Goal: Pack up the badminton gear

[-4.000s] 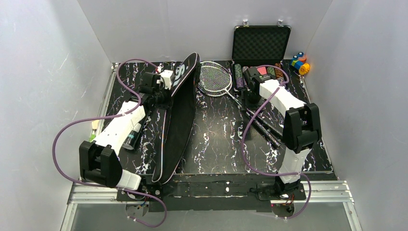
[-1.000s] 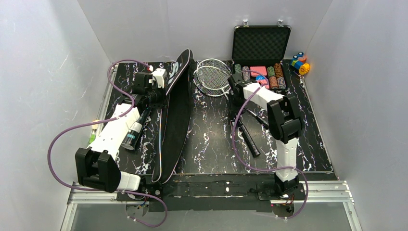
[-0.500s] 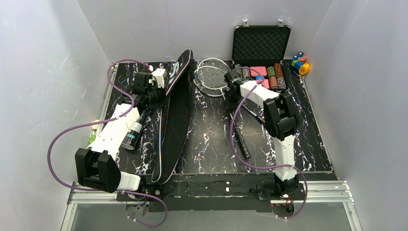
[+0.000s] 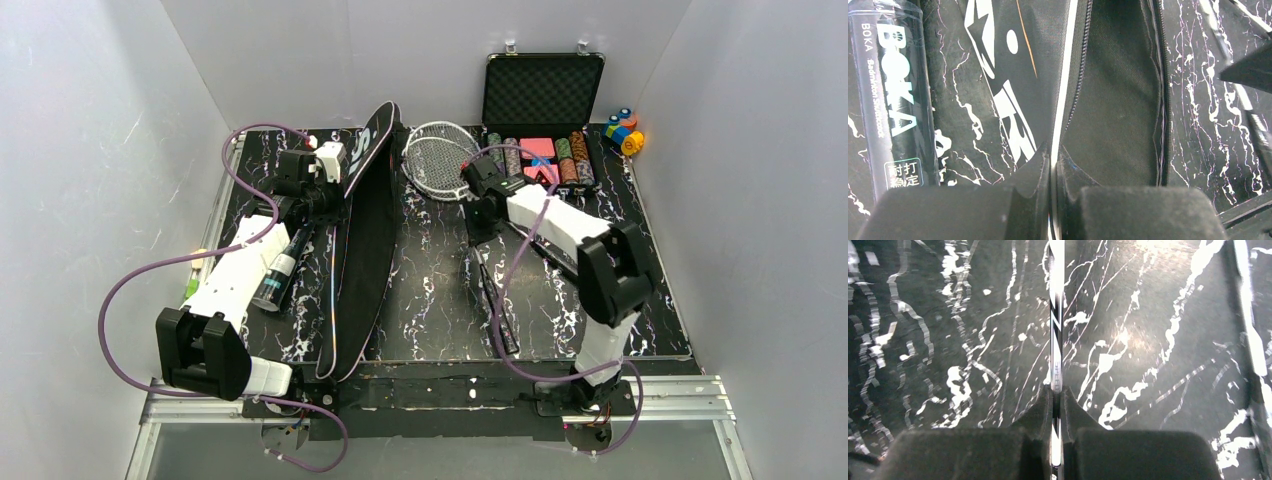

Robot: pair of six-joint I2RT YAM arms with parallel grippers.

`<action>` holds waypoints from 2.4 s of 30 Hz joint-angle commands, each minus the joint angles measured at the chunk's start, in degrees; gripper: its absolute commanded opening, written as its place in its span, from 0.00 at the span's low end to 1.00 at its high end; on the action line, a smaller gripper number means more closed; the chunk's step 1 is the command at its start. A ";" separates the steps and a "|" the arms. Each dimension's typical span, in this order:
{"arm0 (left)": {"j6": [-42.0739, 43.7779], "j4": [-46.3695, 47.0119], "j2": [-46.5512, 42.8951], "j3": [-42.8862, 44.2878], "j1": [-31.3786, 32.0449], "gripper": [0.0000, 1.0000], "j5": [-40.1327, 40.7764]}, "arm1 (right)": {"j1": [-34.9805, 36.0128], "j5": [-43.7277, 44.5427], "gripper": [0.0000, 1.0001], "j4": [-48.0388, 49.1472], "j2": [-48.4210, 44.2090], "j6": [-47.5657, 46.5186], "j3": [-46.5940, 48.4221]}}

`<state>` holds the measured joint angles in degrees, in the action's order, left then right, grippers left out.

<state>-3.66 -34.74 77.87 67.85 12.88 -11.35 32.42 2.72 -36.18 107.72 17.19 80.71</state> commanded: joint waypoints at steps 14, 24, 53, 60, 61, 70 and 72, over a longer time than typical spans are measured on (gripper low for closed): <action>-1.09 2.39 8.68 5.53 -0.24 0.00 -2.01 | 12.68 8.24 0.01 -26.49 -32.89 12.29 -1.78; -3.07 2.55 13.98 9.87 0.04 0.00 -3.76 | 30.25 9.42 0.01 -37.24 -30.76 20.91 -1.27; -8.11 2.66 12.02 6.68 3.38 0.00 -17.20 | 31.95 13.30 0.01 -31.86 -2.08 12.34 21.57; -8.47 3.10 10.76 5.66 3.38 0.00 -19.25 | 27.34 12.43 0.01 -31.31 6.33 10.15 33.96; -8.47 3.08 10.67 5.57 3.38 0.00 -19.56 | 27.16 12.43 0.01 -31.19 7.61 9.69 35.84; -7.99 2.62 9.39 5.38 3.39 0.00 -23.71 | 23.58 12.14 0.01 -30.32 16.02 10.32 48.32; -7.67 2.29 9.03 5.41 3.44 0.00 -24.53 | 22.69 11.45 0.01 -28.68 16.28 11.43 48.05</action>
<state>-11.88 -33.01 91.70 73.41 15.92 -29.82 57.06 14.74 -69.63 124.03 27.83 125.45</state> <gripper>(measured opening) 0.029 0.056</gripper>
